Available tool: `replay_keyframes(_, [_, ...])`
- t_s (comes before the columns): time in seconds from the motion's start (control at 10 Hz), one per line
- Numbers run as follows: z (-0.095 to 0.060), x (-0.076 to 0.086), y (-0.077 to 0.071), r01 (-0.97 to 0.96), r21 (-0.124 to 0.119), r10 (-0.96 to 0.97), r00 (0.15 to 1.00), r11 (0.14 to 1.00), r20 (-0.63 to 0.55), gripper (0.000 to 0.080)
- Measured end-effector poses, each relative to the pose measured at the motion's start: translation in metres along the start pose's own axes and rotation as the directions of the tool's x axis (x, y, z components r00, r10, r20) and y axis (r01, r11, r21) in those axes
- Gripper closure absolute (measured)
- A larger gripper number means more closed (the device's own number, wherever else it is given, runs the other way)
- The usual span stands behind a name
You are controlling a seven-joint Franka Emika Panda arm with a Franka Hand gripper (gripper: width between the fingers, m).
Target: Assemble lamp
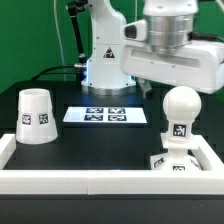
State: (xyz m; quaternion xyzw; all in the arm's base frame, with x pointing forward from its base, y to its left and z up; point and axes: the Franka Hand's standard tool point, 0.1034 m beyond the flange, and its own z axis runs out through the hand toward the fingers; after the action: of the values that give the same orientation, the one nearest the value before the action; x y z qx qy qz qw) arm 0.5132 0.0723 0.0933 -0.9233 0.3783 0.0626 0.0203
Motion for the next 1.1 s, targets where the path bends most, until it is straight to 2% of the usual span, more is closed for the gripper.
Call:
replay_keyframes(0.2, [0.001, -0.002, -0.001, 0.008, -0.002, -0.008, 1.0, 1.0, 0.001, 0.0101])
replay_keyframes(0.5, [0.0, 0.01, 0.01, 0.026, -0.007, -0.026, 1.0, 1.0, -0.002, 0.0101])
replay_keyframes(0.6, [0.003, 0.009, 0.015, 0.13, -0.034, -0.13, 0.991, 0.991, 0.003, 0.0101])
replay_keyframes(0.8, [0.009, 0.011, 0.048, 0.357, -0.083, -0.357, 0.934, 0.931, 0.017, 0.0101])
replay_keyframes(1.0, [0.006, 0.02, 0.077, 0.485, -0.08, -0.485, 0.874, 0.871, 0.021, 0.0101])
replay_keyframes(1.1, [0.004, 0.025, 0.087, 0.504, -0.08, -0.504, 0.864, 0.86, 0.022, 0.0101])
